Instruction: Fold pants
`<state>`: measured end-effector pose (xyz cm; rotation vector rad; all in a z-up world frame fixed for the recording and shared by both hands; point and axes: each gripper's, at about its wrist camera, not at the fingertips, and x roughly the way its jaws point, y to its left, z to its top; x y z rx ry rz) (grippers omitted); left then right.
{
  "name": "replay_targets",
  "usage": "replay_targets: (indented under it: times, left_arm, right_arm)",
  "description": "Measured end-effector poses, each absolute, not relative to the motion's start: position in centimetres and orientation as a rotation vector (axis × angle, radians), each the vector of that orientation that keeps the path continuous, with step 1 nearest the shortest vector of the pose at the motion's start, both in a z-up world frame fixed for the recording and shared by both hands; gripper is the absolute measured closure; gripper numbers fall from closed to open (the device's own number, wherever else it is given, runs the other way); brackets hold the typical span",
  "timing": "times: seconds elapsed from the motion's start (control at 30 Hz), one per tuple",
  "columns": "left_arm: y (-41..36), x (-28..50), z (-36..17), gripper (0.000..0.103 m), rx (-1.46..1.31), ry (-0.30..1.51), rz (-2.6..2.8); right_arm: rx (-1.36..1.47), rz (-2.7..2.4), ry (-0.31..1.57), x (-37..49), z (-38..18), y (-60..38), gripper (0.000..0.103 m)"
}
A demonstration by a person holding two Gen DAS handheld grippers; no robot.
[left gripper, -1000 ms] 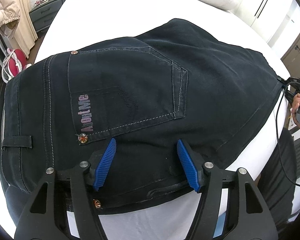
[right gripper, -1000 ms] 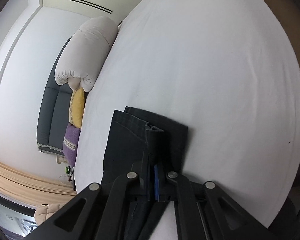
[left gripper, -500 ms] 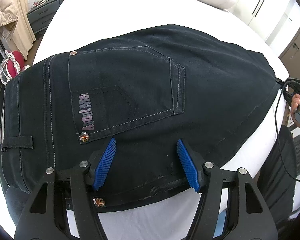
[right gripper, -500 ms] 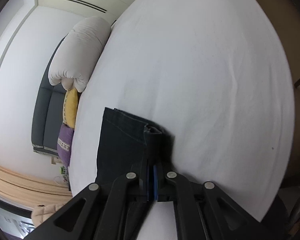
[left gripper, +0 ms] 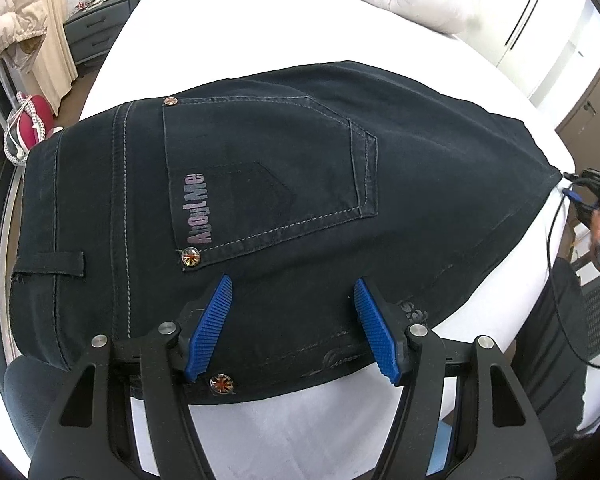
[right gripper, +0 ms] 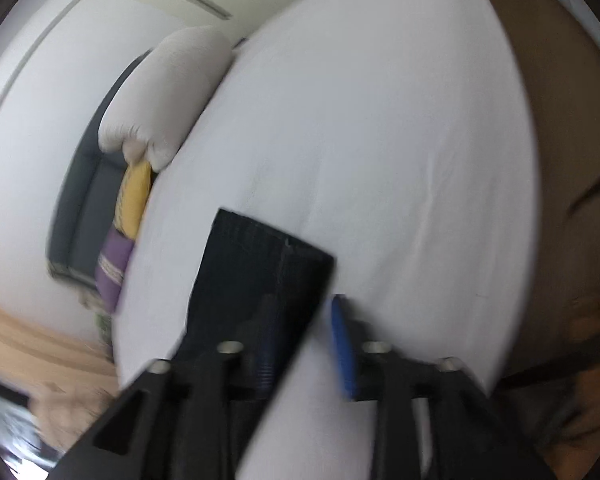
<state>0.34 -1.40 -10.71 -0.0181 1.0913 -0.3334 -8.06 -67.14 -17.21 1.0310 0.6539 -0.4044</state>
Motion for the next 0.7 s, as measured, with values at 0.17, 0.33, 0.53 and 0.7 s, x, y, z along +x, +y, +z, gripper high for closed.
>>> replay_targets:
  times: [0.17, 0.33, 0.53, 0.7]
  left_arm:
    - [-1.2, 0.0, -10.7, 0.04, -0.039, 1.079, -0.337]
    - [-0.8, -0.2, -10.5, 0.04, -0.056, 1.076, -0.348]
    - [-0.1, -0.6, -10.3, 0.04, -0.087, 1.067, -0.36]
    - [0.2, -0.9, -10.1, 0.04, -0.093, 1.062, -0.361]
  right_arm:
    - [1.045, 0.016, 0.736, -8.2, -14.9, -58.4, 0.067]
    - [1.123, 0.341, 0.913, -5.0, -17.0, -47.6, 0.067]
    - [1.185, 0.423, 1.04, -3.6, -19.6, -42.3, 0.067]
    - [1.221, 0.409, 1.088, -3.8, -20.7, -41.5, 0.067]
